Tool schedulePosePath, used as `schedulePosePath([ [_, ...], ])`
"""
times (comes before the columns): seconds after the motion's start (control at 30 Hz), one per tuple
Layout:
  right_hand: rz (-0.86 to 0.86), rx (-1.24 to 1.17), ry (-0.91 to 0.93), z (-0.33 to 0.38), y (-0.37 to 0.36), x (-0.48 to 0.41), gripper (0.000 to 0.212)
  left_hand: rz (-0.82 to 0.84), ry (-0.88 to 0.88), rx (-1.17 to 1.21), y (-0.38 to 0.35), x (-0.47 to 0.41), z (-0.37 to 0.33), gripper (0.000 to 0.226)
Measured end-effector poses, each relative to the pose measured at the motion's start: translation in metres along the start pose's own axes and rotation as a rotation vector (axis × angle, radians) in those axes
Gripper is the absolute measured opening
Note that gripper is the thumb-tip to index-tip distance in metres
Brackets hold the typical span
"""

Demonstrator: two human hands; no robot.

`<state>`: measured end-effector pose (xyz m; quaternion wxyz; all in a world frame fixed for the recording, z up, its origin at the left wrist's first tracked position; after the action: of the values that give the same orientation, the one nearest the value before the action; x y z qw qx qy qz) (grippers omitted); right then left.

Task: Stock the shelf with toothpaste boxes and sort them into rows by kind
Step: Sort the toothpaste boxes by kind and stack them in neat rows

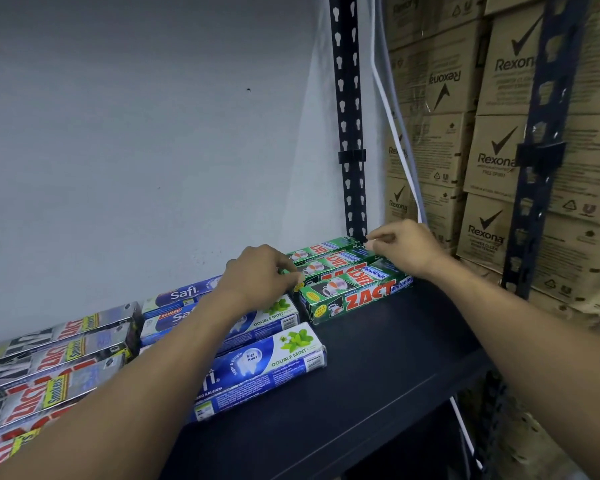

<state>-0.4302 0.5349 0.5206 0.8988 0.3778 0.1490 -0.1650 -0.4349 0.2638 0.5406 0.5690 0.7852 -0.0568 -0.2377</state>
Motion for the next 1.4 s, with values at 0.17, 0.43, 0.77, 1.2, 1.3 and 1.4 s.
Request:
schedulePosePath([
  [0.17, 0.077, -0.112, 0.054, -0.003, 0.004, 0.04, 0.022, 0.088, -0.115, -0.057, 0.003, 0.021, -0.021, 0.039],
  [0.43, 0.133, -0.15, 0.05, -0.013, 0.002, 0.061, 0.035, 0.102, -0.101, -0.053, 0.001, 0.029, -0.026, 0.038],
  [0.77, 0.081, 0.112, 0.262, 0.068, 0.001, 0.076, 0.045, -0.148, -0.076, -0.013, 0.052, 0.099, 0.006, 0.034],
  [1.2, 0.455, 0.15, 0.702, 0.307, -0.151, 0.132, 0.051, -0.635, 0.238, -0.218, 0.147, 0.303, 0.164, 0.034],
  [1.3, 0.529, 0.181, 0.786, 0.354, -0.192, 0.153, 0.054, -0.747, 0.371, -0.3, 0.162, 0.346, 0.195, 0.029],
  [1.4, 0.572, 0.186, 0.851, 0.394, -0.228, 0.171, 0.056, -0.789, 0.482, -0.286, 0.167, 0.378, 0.219, 0.028],
])
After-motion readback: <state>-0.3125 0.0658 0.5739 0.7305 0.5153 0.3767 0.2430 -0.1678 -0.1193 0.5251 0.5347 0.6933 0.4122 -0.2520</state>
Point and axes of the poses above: each hand's wrist, its own x-axis away from the middle knuckle, its own y-axis out of the back of the hand, z = x × y, the point moved 6 cm from there along -x, towards the middle knuckle, and after that the axes turned 1 degree about -x, right-handed, at the moved point
